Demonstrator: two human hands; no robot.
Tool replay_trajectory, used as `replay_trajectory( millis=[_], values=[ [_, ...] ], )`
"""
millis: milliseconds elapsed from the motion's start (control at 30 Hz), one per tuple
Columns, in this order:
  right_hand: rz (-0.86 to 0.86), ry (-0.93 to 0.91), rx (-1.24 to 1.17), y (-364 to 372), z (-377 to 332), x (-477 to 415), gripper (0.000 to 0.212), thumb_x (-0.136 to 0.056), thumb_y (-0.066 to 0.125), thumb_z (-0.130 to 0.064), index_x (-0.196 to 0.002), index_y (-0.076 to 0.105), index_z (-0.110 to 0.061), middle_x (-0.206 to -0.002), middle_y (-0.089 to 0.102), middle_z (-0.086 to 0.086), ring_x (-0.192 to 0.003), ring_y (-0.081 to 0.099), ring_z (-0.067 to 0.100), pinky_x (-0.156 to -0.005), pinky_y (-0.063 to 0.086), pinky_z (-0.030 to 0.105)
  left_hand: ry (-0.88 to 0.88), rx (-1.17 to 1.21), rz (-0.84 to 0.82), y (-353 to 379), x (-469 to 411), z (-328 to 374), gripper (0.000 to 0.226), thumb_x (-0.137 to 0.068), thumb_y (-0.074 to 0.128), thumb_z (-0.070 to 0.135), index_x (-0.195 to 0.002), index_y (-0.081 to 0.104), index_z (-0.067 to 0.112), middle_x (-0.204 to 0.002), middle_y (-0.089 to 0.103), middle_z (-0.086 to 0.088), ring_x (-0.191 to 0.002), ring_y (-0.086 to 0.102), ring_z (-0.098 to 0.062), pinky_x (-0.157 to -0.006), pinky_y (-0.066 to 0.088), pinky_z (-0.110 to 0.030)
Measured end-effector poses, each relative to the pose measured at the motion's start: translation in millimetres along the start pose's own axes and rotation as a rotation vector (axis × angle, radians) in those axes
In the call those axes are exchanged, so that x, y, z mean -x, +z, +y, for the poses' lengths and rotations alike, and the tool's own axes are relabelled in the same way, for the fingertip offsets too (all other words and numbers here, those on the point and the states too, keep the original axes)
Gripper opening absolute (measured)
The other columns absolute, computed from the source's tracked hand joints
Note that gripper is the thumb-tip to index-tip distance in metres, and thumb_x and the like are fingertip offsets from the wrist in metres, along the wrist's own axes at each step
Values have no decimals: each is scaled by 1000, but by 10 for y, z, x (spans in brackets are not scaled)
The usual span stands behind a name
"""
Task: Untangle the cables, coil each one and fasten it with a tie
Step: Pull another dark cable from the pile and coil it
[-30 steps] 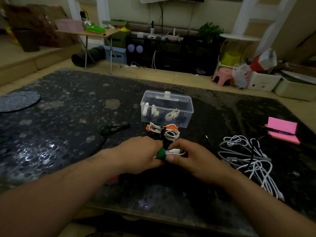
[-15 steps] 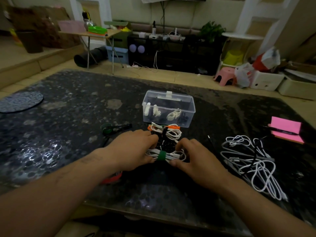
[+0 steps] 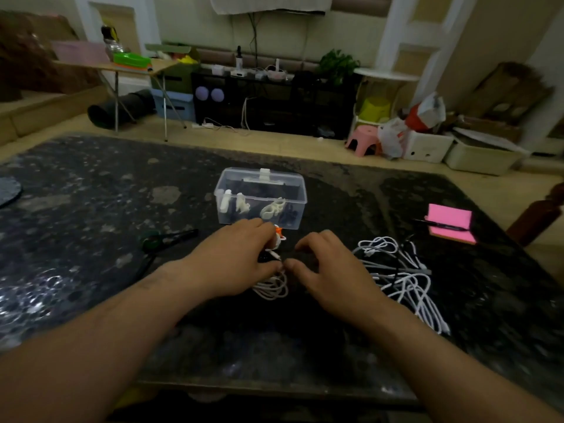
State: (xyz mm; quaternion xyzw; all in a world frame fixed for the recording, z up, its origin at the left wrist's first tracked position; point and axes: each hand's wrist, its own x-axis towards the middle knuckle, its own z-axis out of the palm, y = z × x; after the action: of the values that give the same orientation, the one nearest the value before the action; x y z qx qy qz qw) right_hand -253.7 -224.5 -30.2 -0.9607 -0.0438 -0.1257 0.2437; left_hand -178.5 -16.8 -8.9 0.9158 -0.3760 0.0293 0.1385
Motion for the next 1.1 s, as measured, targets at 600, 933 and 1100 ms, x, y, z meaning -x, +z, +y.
replay_trajectory(
  millis=[600,933,1100],
  values=[
    [410,506,-418,-1318,1215,334,25,-101,59,-9,-119,65,-25,-85,74,11,-66,67,22,-63,60,43,-14,421,-58,213,-564,1206,38,-98,70,43,-132,59,29,-120,68,12,-99,66,-6,-90,55,-31],
    [324,321,-165,-1214,1113,223,2,-98,72,-26,-100,72,-27,-87,72,-10,-82,66,4,-76,53,32,-155,1105,-14,100,-916,1685,19,-108,56,24,-108,67,8,-79,64,-2,-60,57,-8,-58,49,-20],
    [466,396,-99,-1476,1112,160,9,-101,68,-37,-99,68,-28,-83,64,-10,-78,59,5,-63,39,24,-200,1510,207,-398,-886,1319,23,-107,51,25,-85,55,20,-70,50,3,-60,45,-12,-62,39,-28]
  ],
)
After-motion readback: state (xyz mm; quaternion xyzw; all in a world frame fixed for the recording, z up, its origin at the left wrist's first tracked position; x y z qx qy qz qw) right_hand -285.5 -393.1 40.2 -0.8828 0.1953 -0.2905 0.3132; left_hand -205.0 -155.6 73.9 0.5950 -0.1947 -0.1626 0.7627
